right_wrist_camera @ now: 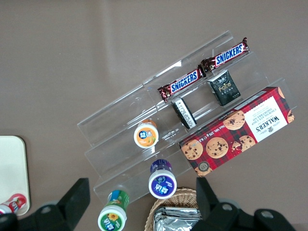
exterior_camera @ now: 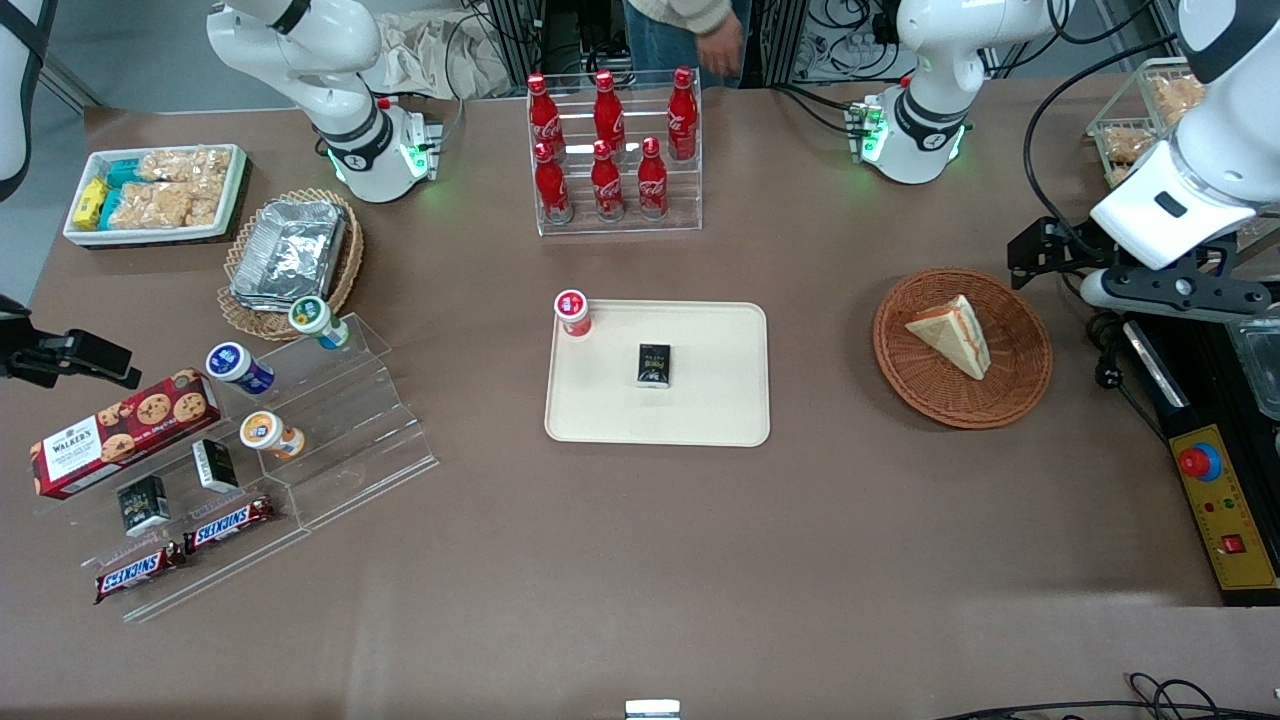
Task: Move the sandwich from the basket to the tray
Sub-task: 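Raise the left gripper from its rest pose toward the wicker basket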
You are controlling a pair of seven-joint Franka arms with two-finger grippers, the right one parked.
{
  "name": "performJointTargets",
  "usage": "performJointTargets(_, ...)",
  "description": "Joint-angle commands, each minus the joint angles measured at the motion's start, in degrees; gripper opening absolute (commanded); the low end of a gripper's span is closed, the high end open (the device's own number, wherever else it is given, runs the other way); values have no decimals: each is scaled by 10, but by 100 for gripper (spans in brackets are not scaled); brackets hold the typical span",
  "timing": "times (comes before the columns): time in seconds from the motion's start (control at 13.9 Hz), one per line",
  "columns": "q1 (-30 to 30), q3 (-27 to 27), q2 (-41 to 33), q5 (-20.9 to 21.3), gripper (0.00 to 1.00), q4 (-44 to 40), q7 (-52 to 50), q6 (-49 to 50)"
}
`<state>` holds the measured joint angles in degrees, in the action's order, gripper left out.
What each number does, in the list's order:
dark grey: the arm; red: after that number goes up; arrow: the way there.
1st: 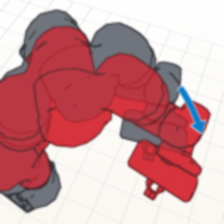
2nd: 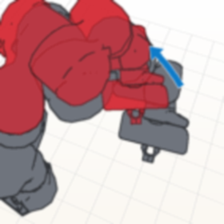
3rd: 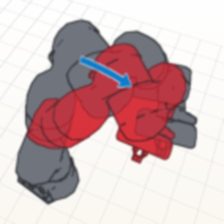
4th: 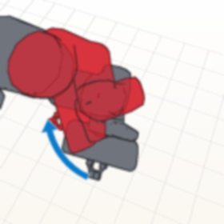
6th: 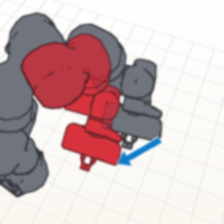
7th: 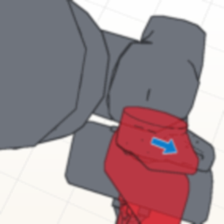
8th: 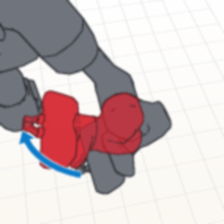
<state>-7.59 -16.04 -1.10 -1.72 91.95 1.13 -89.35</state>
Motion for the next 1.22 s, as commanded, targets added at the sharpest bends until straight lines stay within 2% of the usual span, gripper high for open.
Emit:
performJointTargets(0.0, -4, -2, -12, -7, 100, -5, -4, 13)
performJointTargets(0.22, -6, 0, -13, -3, 100, -2, -10, 27)
performJointTargets(0.29, -6, 0, -11, -4, 100, -7, -46, 27)
performJointTargets(0.5, -6, 0, -14, -3, 100, -2, -282, 33)
performJointTargets(0.57, -6, 0, -18, -6, 100, 4, -325, 40)
performJointTargets(0.86, -17, 28, -82, -9, 100, 90, -345, 45)
performJointTargets(1.08, -30, 84, -168, -49, 100, 196, -343, 11)
performJointTargets(1.15, -29, 87, -198, -49, 100, 245, -341, -16)
